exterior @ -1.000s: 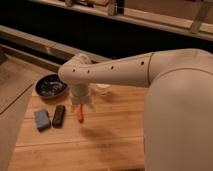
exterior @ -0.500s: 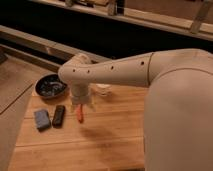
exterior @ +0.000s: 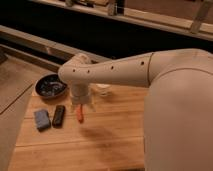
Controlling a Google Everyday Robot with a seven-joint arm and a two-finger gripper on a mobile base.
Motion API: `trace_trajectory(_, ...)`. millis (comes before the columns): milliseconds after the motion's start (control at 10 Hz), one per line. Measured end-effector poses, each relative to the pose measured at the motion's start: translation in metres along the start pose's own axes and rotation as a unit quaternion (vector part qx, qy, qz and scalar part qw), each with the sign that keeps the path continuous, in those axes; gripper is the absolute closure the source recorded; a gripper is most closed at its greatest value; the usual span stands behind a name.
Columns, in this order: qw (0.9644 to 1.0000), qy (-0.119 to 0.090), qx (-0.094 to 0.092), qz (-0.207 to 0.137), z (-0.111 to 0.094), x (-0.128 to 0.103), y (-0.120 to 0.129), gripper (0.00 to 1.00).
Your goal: Place the eraser on the white sponge
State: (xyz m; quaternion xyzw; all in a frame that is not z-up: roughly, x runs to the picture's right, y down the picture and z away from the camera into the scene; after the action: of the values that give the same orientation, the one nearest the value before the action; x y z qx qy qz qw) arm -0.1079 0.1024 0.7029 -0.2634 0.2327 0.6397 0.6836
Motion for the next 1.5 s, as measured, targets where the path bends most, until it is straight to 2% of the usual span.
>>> trace_trajectory(100,1.0000,-0.002,-0.001,0.004,0.000,-0.001,0.000,0.35)
trace_trajectory(200,0.9998,-0.016,-0.008,0.012,-0.001,-0.010,0.003,0.35)
trace_trajectory(300,0.9989,-0.034,-0.021,0.025,-0.003,-0.023,0.009,0.35)
trace_trajectory(400,0.9967,-0.052,-0.046,0.041,-0.005,-0.040,0.018,0.35)
trace_trajectory(500,0.9955,-0.058,-0.058,0.047,-0.005,-0.047,0.021,0.35)
trace_trajectory(700,0.9943,-0.062,-0.073,0.047,-0.001,-0.055,0.027,0.35)
trace_trajectory(900,0.9948,-0.051,-0.083,0.031,0.008,-0.055,0.035,0.35)
trace_trajectory(1100,0.9964,-0.036,-0.076,0.001,0.017,-0.053,0.042,0.35)
trace_trajectory(1200,0.9971,-0.033,-0.065,-0.018,0.018,-0.054,0.047,0.35)
trace_trajectory(1300,0.9974,-0.034,-0.048,-0.043,0.017,-0.057,0.052,0.35)
trace_trajectory(1400,0.9963,-0.038,-0.023,-0.073,0.013,-0.061,0.060,0.35)
trace_trajectory(1500,0.9942,-0.042,-0.006,-0.098,0.008,-0.064,0.071,0.35)
